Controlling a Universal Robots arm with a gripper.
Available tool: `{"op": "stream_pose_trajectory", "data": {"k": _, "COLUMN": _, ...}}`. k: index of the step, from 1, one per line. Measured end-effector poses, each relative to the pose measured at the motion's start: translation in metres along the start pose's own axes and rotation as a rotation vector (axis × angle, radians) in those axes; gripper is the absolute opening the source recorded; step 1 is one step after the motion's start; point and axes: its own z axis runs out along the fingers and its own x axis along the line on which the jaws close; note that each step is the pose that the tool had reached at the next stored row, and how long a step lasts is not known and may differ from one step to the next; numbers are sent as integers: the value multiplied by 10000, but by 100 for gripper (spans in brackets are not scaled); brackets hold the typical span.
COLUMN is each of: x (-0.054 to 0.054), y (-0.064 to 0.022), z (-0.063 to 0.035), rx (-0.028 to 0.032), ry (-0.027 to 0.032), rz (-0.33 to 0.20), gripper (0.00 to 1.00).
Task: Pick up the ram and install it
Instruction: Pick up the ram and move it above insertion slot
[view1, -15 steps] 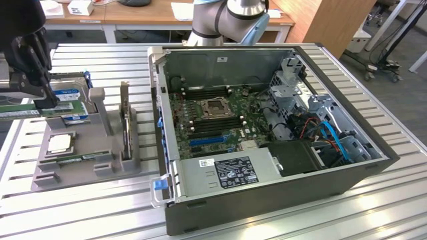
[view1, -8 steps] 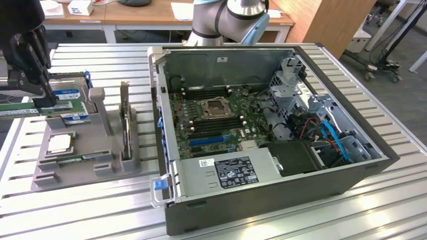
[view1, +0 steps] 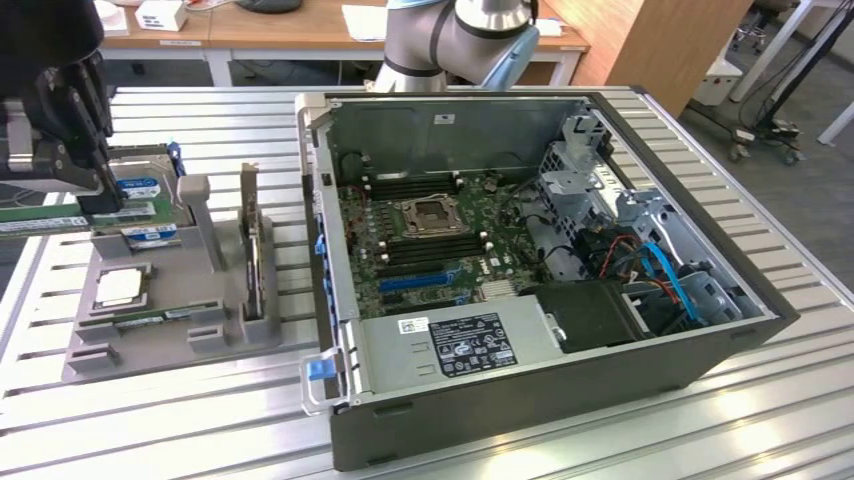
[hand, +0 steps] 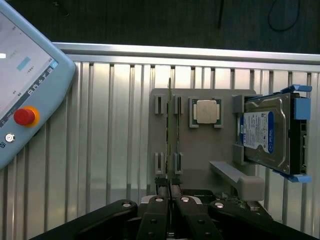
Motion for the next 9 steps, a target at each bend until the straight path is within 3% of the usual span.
{"op": "stream_pose_trajectory", "data": {"k": 9, "x": 3, "y": -248, "z": -12, "rx": 2, "ry": -6, "rz": 0, "gripper": 11}}
